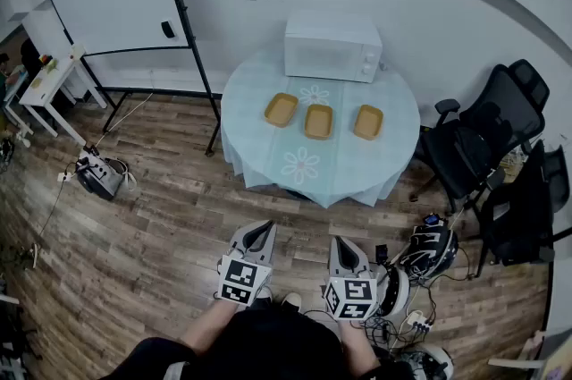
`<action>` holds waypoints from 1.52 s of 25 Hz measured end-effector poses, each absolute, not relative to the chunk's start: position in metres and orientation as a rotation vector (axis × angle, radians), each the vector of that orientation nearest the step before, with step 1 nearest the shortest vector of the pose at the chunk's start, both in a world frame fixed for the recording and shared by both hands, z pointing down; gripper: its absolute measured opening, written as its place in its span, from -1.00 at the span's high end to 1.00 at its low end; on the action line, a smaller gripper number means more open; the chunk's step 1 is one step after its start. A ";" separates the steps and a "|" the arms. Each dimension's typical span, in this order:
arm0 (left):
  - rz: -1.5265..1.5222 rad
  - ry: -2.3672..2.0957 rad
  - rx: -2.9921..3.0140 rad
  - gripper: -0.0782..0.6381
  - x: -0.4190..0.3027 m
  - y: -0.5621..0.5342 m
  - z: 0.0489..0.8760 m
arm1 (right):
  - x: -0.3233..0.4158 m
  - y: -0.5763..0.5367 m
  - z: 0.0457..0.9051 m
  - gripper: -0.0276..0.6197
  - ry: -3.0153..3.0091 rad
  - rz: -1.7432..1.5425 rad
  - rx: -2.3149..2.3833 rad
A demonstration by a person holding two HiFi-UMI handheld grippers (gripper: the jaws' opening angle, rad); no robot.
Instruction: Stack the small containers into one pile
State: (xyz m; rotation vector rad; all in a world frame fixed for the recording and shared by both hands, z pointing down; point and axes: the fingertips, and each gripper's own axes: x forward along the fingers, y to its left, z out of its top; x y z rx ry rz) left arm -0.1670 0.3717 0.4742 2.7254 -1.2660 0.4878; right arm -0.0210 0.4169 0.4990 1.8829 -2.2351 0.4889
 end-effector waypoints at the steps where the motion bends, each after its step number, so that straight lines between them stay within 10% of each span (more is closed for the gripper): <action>1: 0.486 -1.268 2.724 0.74 -0.167 0.372 0.474 | -0.021 0.417 0.498 0.84 -2.243 0.494 1.884; 38: 0.459 -1.204 2.728 0.74 -0.110 0.238 0.501 | 0.028 0.290 0.515 0.84 -2.220 0.489 1.921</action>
